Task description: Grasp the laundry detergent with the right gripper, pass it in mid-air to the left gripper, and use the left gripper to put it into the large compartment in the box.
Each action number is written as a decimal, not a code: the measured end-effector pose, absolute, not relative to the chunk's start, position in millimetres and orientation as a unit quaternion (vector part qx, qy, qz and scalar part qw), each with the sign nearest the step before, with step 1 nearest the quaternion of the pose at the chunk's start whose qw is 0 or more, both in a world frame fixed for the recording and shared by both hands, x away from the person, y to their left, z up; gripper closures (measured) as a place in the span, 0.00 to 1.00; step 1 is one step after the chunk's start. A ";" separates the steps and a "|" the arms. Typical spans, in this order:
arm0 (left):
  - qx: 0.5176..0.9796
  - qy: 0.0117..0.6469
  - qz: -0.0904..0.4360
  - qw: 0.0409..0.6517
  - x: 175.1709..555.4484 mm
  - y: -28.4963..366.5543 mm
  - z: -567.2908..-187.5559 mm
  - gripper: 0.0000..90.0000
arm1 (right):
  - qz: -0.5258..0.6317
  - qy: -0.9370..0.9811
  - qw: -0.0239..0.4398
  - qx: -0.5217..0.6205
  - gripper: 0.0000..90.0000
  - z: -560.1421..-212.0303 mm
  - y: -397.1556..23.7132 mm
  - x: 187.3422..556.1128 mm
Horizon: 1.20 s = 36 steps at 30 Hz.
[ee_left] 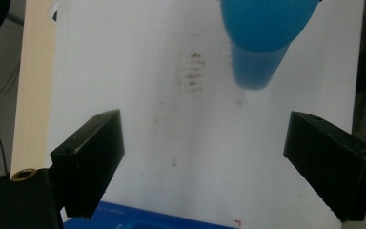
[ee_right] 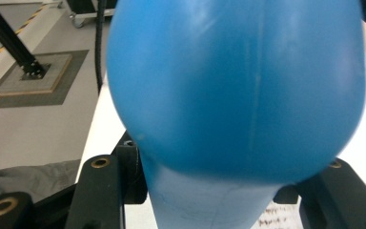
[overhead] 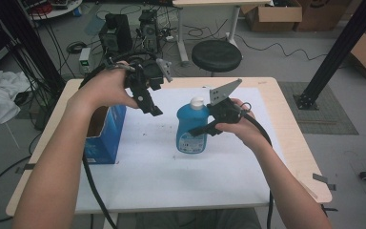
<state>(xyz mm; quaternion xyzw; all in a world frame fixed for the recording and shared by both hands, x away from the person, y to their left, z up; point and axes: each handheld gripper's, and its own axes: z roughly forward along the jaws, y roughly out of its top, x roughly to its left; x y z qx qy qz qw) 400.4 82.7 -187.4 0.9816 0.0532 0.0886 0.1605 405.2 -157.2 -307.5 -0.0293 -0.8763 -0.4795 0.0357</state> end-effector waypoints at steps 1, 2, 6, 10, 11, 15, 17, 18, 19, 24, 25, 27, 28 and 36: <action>0.982 0.051 0.084 0.163 399.7 80.4 -186.2 0.16 | -0.477 -0.878 0.036 -0.025 0.50 -304.5 -155.0 405.6; 0.981 0.049 0.082 0.166 399.5 79.5 -185.8 0.16 | -0.474 -0.880 0.037 -0.018 0.50 -300.9 -151.9 405.8; 0.980 0.039 0.071 0.180 396.4 72.4 -180.0 0.15 | -0.462 -0.886 0.033 -0.004 0.50 -290.8 -141.3 406.2; 0.980 0.032 0.063 0.184 394.0 67.3 -176.3 0.15 | -0.457 -0.889 0.034 0.003 0.51 -283.7 -132.2 407.4; 0.980 0.031 0.060 0.187 393.6 65.6 -175.7 0.15 | -0.458 -0.889 0.034 0.004 0.50 -283.0 -131.1 407.5; 0.981 0.023 0.051 0.186 392.2 60.6 -175.8 0.15 | -0.451 -0.892 0.036 0.012 0.50 -277.2 -122.3 406.4; 0.982 0.019 0.048 0.183 391.4 58.1 -175.9 0.15 | -0.449 -0.893 0.035 0.017 0.50 -275.3 -118.8 405.7; 0.982 0.019 0.045 0.184 391.3 57.4 -176.1 0.15 | -0.447 -0.894 0.035 0.019 0.50 -274.2 -116.6 405.2; 0.982 0.017 0.045 0.185 391.1 56.6 -175.8 0.15 | -0.445 -0.895 0.036 0.021 0.50 -273.5 -115.5 404.9; 0.983 0.014 0.041 0.180 389.0 52.2 -176.4 0.15 | -0.442 -0.896 0.035 0.024 0.50 -270.4 -110.0 402.9; 0.984 0.008 0.042 0.174 389.6 51.4 -176.1 0.15 | -0.441 -0.896 0.035 0.025 0.50 -270.2 -109.1 402.5; 0.985 0.007 0.043 0.169 389.1 49.3 -177.3 0.15 | -0.440 -0.897 0.034 0.026 0.50 -269.8 -107.6 401.7; 0.984 0.011 0.040 0.171 388.6 48.7 -178.1 0.15 | -0.439 -0.897 0.033 0.027 0.50 -269.6 -107.0 401.4; 0.986 0.003 0.037 0.165 388.7 44.5 -180.9 0.17 | -0.440 -0.897 0.032 0.028 0.50 -267.6 -106.1 399.9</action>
